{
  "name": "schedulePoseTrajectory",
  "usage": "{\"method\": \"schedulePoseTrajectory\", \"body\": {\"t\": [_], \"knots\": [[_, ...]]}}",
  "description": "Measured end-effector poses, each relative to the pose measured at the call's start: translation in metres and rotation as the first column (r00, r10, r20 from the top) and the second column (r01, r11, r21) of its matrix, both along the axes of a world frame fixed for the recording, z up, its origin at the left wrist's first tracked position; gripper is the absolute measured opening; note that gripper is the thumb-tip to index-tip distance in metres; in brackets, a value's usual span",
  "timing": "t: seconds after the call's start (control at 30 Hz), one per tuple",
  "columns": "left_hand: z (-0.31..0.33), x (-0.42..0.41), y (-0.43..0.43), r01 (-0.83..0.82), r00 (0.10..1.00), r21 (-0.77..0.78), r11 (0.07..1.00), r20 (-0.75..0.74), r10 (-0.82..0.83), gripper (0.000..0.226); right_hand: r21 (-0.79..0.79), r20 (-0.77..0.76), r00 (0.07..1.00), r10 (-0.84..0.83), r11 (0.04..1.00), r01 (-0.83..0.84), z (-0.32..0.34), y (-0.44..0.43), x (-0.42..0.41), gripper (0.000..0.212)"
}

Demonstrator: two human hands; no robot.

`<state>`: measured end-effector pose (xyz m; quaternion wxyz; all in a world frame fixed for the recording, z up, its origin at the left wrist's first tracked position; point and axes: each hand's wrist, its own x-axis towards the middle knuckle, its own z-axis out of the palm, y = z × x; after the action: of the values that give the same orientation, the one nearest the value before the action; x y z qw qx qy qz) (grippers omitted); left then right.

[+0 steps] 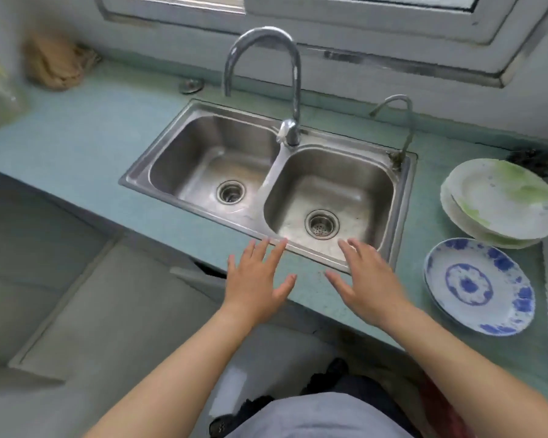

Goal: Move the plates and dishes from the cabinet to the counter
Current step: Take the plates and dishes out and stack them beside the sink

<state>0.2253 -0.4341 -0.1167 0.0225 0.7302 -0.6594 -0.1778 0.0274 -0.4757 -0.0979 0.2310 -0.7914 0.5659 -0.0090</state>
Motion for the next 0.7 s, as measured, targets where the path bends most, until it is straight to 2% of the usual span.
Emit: {"method": "schedulePoseTrajectory", "body": {"t": [0.13,0.27,0.43,0.5,0.57,0.7], "knots": [[0.011,0.104,0.093,-0.228,0.974,-0.024,0.973,-0.028,0.227,0.065,0.002,0.034,0.974,0.223,0.975,-0.223,0.009,0.054,0.117,0.068],[0.020,0.203,0.206,-0.475,0.879,-0.066,0.877,0.012,0.477,0.065,-0.023,0.079,0.887,0.454,0.891,-0.454,0.011,0.123,0.243,0.068],[0.028,0.299,0.338,-0.745,0.656,-0.116,0.657,0.053,0.753,0.065,-0.088,0.120,0.674,0.729,0.684,-0.724,0.015,0.212,0.391,0.065],[0.028,0.319,0.369,-0.796,0.593,-0.116,0.594,0.052,0.804,0.066,-0.091,0.125,0.603,0.788,0.614,-0.784,0.018,0.235,0.424,0.065],[0.024,0.345,0.411,-0.871,0.477,-0.113,0.478,0.039,0.878,0.066,-0.085,0.121,0.486,0.866,0.496,-0.864,0.017,0.265,0.472,0.065],[0.011,0.394,0.479,-0.950,0.295,-0.111,0.293,0.006,0.956,0.065,-0.070,0.109,0.317,0.942,0.325,-0.943,0.010,0.319,0.566,0.066]]}}
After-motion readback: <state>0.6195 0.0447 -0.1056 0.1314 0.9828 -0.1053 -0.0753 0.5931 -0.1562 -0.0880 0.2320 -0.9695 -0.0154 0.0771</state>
